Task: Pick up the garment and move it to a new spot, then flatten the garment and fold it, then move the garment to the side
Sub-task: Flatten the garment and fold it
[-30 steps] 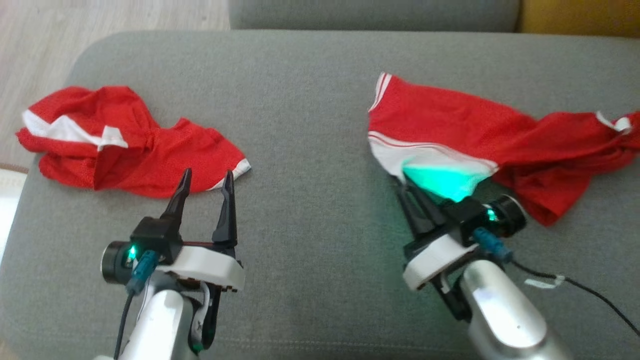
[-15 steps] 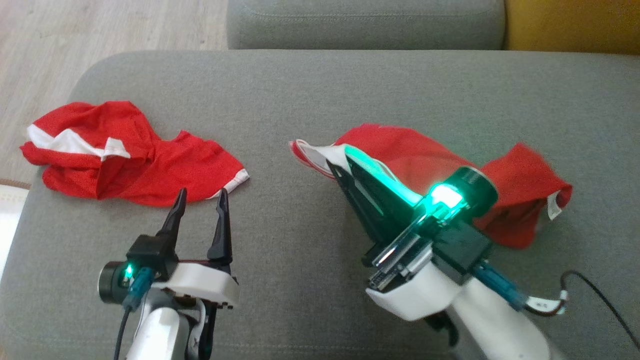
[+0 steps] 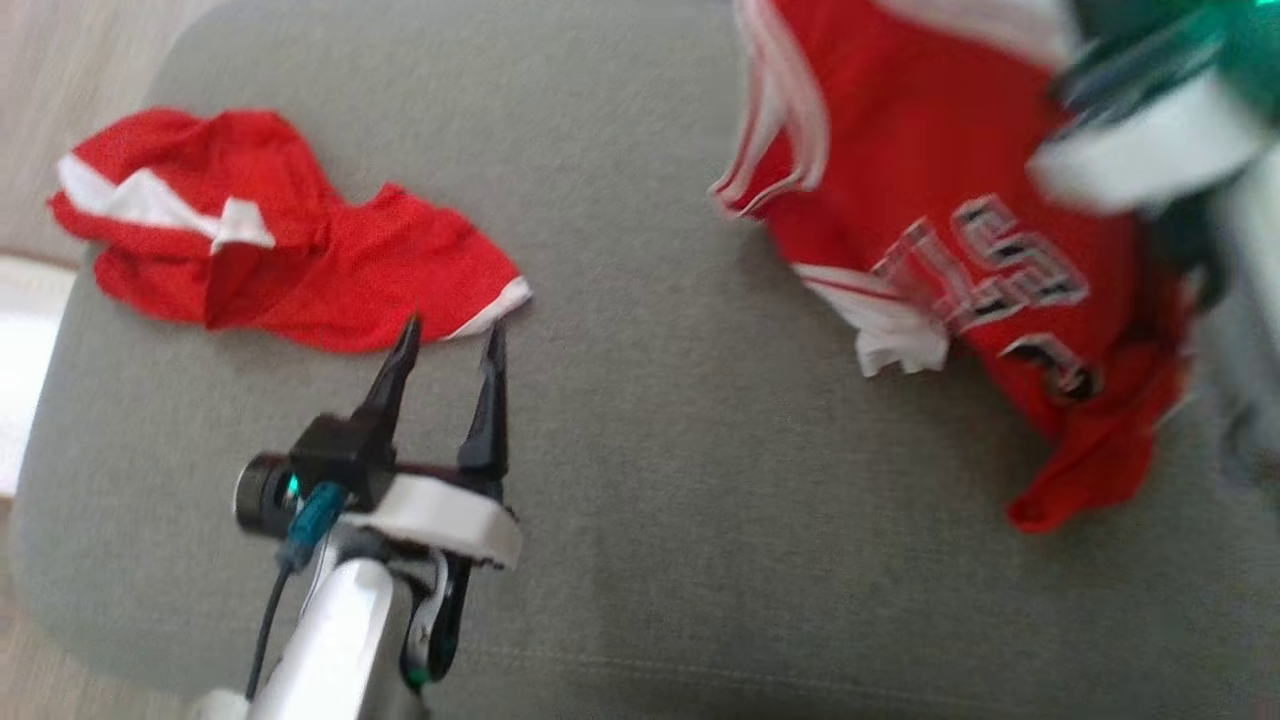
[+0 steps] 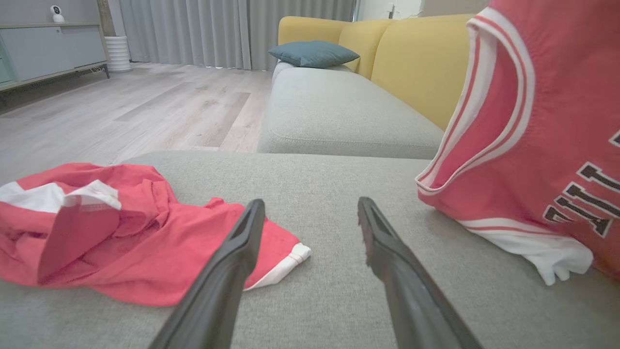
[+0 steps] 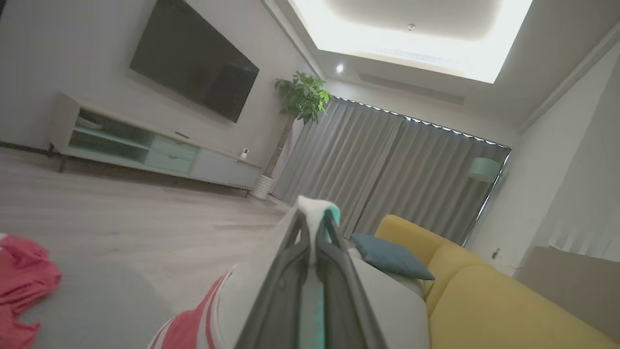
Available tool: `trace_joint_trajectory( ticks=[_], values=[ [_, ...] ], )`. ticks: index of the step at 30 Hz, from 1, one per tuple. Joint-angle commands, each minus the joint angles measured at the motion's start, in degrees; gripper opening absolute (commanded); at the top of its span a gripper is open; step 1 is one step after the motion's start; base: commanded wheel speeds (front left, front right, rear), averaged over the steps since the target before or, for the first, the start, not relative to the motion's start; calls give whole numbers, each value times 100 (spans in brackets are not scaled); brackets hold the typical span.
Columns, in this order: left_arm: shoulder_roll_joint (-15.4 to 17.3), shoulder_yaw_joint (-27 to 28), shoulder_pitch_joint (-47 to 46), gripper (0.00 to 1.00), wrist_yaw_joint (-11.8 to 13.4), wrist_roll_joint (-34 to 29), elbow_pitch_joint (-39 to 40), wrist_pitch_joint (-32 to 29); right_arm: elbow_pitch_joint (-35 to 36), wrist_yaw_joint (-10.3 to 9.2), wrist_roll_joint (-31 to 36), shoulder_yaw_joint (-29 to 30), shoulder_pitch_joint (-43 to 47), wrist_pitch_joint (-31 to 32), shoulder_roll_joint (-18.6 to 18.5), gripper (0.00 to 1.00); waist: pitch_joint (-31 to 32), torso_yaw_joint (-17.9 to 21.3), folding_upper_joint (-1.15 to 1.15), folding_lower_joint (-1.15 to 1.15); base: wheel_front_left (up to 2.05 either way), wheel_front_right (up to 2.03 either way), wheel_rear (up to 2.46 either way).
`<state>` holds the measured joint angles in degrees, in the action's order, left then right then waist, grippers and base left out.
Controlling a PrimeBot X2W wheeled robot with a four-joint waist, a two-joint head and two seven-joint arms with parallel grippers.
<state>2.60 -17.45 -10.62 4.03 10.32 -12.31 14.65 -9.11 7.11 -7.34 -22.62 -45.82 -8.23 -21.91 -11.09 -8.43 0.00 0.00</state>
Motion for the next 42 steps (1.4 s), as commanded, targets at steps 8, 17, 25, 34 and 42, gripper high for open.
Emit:
trace_joint_trajectory(
  ticks=[8, 17, 25, 34, 42],
  values=[
    [28, -283, -613, 100, 146, 266, 180, 35, -2309, 37, 4, -675, -1986, -18, -551, 4, -712, -706, 0, 0, 0, 0, 0],
    [28, -320, -733, 100, 262, 282, 140, 35, -4564, 37, 737, -484, -2940, -264, -74, 100, -846, -595, 0, 0, 0, 0, 0],
    [28, -167, -684, 100, 184, 142, 77, 35, -4875, 37, 670, -50, -2515, -654, 397, 100, -514, -145, 0, 0, 0, 0, 0],
    [28, 6, -430, 100, 128, 81, 122, 35, -3054, 37, 381, 519, -549, -675, 767, 100, 76, 372, 0, 0, 0, 0, 0],
    [28, 93, -126, 100, 150, 86, 172, 35, -1360, 37, 440, 1285, 1748, -676, 1410, 100, 516, 746, 0, 0, 0, 0, 0]
  ],
)
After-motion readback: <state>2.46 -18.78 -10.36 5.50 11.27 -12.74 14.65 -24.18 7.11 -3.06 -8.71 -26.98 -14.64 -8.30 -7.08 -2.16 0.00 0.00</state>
